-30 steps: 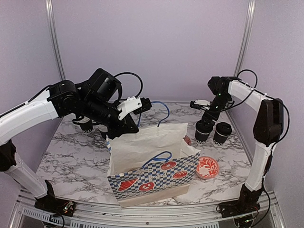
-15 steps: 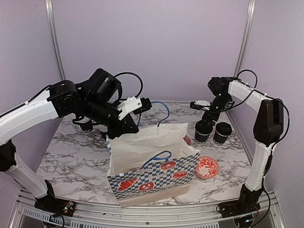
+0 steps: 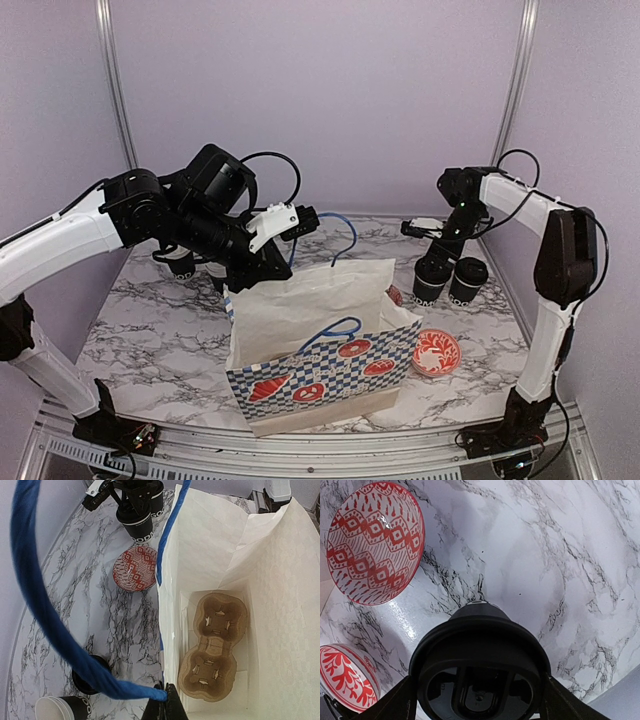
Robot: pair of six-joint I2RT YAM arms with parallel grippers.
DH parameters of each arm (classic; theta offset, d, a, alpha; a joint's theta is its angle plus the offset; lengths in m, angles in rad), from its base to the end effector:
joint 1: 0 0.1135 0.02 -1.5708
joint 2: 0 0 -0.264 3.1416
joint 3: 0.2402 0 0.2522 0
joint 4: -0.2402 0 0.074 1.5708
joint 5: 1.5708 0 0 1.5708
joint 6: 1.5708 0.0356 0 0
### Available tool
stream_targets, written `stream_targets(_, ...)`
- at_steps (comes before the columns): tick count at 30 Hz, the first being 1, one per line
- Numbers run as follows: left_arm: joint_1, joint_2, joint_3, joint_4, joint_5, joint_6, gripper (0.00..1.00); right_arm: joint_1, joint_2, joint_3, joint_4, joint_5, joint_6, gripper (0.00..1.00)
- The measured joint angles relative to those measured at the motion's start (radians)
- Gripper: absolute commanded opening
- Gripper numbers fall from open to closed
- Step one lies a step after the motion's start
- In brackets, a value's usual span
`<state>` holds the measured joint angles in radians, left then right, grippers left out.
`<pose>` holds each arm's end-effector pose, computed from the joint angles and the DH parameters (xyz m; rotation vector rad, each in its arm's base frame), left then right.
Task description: Pack the takeout coffee
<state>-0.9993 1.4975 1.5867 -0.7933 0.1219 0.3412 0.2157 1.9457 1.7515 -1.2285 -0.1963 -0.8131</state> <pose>0.1709 -0.2737 0.3876 1.4890 1.7732 -0.4797 0.3743 0.0891 0.2630 -1.4628 2.5449 0.2121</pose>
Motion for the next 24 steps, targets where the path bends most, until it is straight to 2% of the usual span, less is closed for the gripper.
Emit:
stream_targets(6, 0.0, 0.0, 0.0, 0.0, 0.0, 0.0, 0.01, 0.0, 0.0, -0.002, 0.002, 0.004, 0.0, 0.76)
stream_targets(12, 0.0, 0.0, 0.0, 0.0, -0.002, -0.001, 0.01, 0.0, -0.018, -0.033, 0.034, 0.023, 0.005, 0.58)
stream_targets(17, 0.0, 0.0, 0.0, -0.001, -0.018, 0.0, 0.0, 0.013, -0.034, -0.034, 0.032, 0.025, 0.021, 0.55)
stream_targets(24, 0.004, 0.003, 0.023, -0.019, -0.069, 0.014, 0.0, 0.136, -0.235, -0.007, 0.032, -0.036, 0.05, 0.47)
